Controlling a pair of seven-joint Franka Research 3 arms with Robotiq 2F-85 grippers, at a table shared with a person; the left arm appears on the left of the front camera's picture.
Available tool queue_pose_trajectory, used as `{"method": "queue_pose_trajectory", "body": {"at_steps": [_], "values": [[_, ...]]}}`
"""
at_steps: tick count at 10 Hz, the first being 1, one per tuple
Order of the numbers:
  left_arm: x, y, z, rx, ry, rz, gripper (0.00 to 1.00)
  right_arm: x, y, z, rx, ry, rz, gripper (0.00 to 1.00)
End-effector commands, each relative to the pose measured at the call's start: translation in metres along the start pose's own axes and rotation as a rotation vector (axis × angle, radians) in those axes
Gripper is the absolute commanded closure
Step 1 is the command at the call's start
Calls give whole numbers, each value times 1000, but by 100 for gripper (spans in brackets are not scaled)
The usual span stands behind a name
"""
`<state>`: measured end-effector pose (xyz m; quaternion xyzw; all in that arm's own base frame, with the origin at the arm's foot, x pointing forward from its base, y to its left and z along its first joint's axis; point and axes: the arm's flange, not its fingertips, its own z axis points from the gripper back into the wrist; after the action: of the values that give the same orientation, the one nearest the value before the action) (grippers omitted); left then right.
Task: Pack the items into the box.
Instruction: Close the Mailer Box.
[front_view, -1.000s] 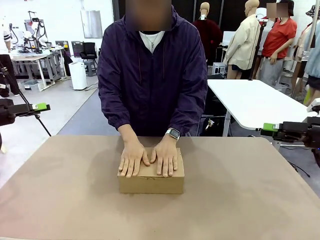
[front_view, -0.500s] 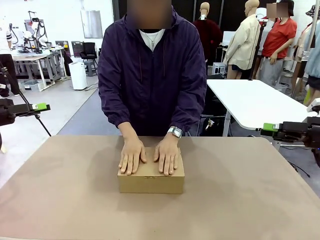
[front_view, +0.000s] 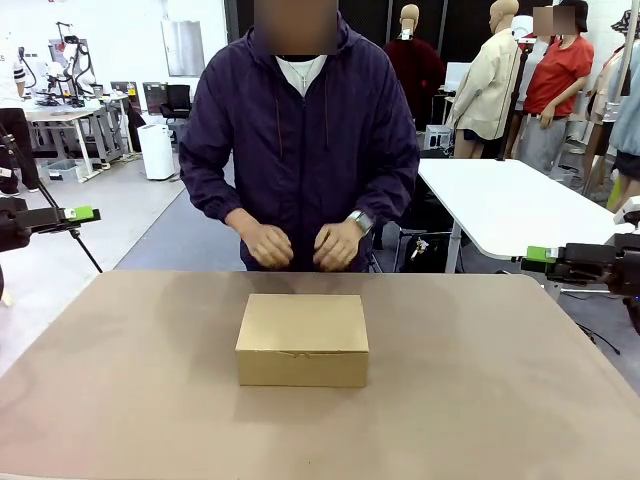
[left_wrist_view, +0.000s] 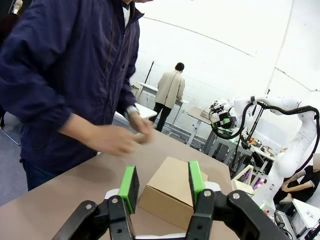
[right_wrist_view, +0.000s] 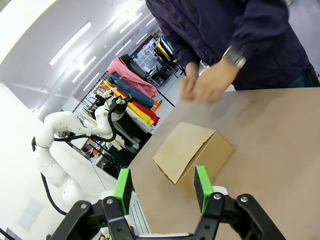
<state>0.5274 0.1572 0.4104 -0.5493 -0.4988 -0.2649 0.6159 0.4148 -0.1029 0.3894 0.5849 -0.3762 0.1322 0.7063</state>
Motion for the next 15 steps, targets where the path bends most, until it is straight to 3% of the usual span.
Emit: {"method": "queue_pose_trajectory", "body": {"at_steps": [1, 15], "values": [[0, -6, 0, -4, -7, 4, 45, 5, 3, -1, 10, 2, 10, 32], [0, -6, 0, -4, -7, 4, 45, 5, 3, -1, 10, 2, 10, 32]]}}
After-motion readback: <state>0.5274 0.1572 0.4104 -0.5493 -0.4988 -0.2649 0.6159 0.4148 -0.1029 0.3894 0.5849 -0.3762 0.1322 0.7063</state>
